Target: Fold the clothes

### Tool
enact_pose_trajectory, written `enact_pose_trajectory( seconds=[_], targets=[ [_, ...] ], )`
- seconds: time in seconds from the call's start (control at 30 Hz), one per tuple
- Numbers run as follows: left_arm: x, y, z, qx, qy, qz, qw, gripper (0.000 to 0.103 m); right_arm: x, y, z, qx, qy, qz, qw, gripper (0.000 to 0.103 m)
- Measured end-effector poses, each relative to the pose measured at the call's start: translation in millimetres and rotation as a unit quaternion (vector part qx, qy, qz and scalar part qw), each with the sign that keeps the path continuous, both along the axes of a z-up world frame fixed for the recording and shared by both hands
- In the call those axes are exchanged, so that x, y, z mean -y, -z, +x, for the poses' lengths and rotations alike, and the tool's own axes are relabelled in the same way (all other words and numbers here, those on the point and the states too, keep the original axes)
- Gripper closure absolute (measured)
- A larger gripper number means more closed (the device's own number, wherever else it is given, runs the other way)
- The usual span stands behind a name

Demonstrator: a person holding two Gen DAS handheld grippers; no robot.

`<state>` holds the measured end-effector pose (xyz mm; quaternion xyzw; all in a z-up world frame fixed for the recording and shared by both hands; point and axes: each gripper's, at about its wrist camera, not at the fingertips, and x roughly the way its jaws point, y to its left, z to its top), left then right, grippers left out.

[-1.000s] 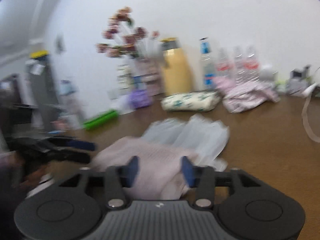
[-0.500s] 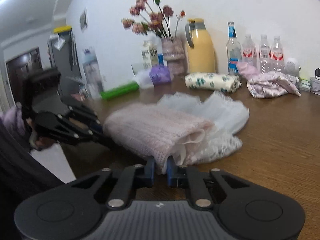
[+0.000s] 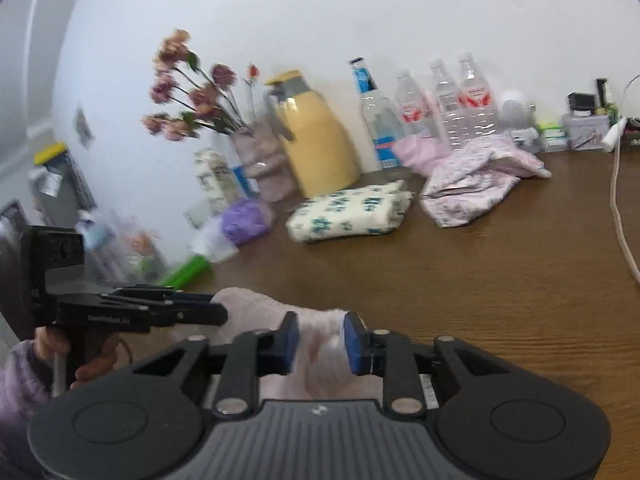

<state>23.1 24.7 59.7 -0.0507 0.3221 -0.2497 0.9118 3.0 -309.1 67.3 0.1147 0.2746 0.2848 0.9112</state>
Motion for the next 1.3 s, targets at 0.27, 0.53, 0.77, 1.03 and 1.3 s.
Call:
enact_pose_trajectory(
  seconds=[0.27,0.53,0.77,1.03,1.3],
  targets=[
    [-43.0,17.0,29.9,-0.099,-0.076,-0.082,0.9888,0.018,18.2,24.0,0.0,-0.063,0.069,0.023,0.995,0.036],
    [-30.7,35.6,21.0,-0.115,-0.090,-0.091,0.9852,0.028,23.3,38.9,-7.9,-0.099,0.118,0.083,0.985,0.033],
    [-26.8,38.9,28.2,-0.136,-0.087,-0.103,0.9815,0.050,-23.6,43.4,-15.1,-0.095,0.124,0.052,0.986,0.023],
    [-15.6,39.4,-2.2,-0.118,-0.116,-0.131,0.9775,0.056,-30.2,39.8,-24.8,-0.067,0.131,0.055,0.988,0.028],
    [-8.3,43.1,-6.9,-0.113,-0.123,-0.105,0.9803,0.033,-17.9,53.0,-19.6,-0.092,0.160,0.038,0.982,0.029]
  ],
)
